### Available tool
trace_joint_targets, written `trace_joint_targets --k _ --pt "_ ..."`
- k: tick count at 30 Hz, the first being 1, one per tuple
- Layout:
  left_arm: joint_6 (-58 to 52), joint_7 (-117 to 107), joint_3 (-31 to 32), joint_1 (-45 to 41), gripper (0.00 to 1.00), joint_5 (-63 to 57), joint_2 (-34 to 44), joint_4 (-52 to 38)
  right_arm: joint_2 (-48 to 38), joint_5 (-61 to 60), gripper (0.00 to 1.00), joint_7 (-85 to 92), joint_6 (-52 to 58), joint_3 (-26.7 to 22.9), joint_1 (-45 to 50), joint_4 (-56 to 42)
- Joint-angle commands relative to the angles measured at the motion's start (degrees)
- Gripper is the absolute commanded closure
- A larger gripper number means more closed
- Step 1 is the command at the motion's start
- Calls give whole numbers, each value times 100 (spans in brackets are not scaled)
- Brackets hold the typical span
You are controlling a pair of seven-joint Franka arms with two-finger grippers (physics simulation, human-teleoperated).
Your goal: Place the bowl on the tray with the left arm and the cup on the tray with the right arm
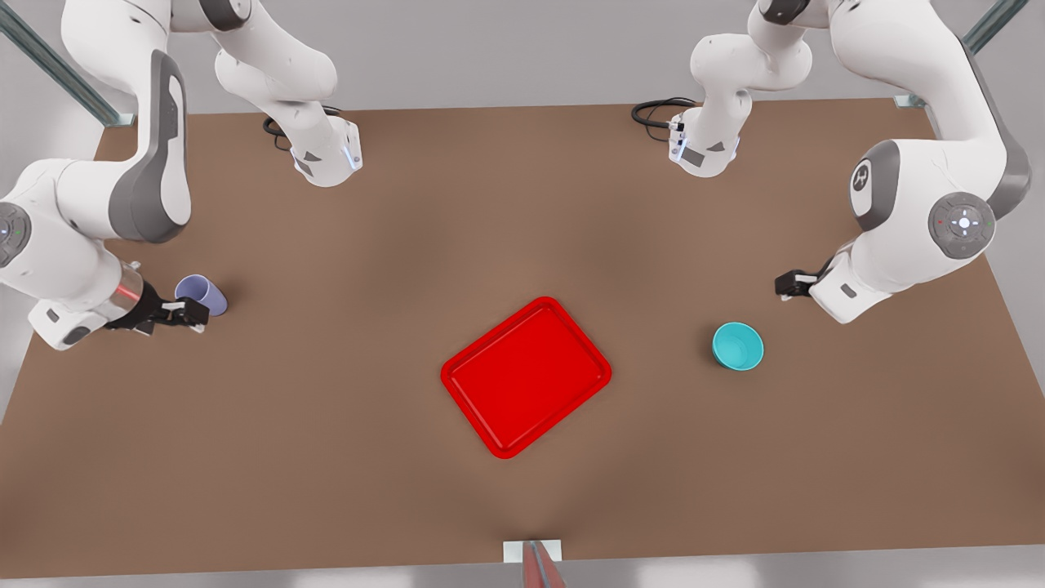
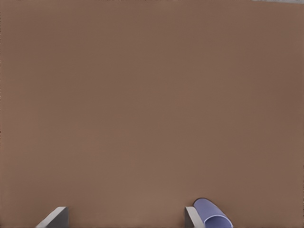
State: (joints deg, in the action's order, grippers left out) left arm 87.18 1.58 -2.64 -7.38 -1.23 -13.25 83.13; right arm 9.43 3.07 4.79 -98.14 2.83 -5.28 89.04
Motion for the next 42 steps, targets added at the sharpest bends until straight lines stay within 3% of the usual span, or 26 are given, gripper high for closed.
trace_joint_targets --k 1,4,6,9,20,26,34,35,37,42 --pt "1 0 0 0 0 -17 -19 -7 -72 1 0 -4 -3 -2 124 34" --pt "745 -18 -9 463 0 -18 -756 282 -390 -8 0 -22 -284 -10 124 474" --pt "1230 456 0 1169 0 1151 -1601 405 -302 -8 0 -22 -302 -10 124 448" --pt "2338 1476 -9 1309 0 1679 -1874 1188 -258 -25 0 -22 -337 -19 194 412" --pt "2989 1951 -9 1336 0 1995 -2393 1408 155 -43 0 48 -214 -72 229 140" --pt "2883 2285 -9 1336 0 1978 -2006 1953 226 -43 0 66 -249 -169 309 -27" --pt "3059 2443 -9 1327 0 1978 -2208 2093 235 -52 0 75 -249 -169 282 -27" --pt "3068 2400 -9 1309 15 1987 -2208 2093 235 -52 0 75 -249 -169 282 -27" --pt "3068 2233 -9 1283 55 1987 -2208 2093 235 -52 0 75 -249 -169 282 -27" --pt "3077 2030 0 1257 64 1995 -2243 2085 235 -52 0 84 -249 -204 344 -27"
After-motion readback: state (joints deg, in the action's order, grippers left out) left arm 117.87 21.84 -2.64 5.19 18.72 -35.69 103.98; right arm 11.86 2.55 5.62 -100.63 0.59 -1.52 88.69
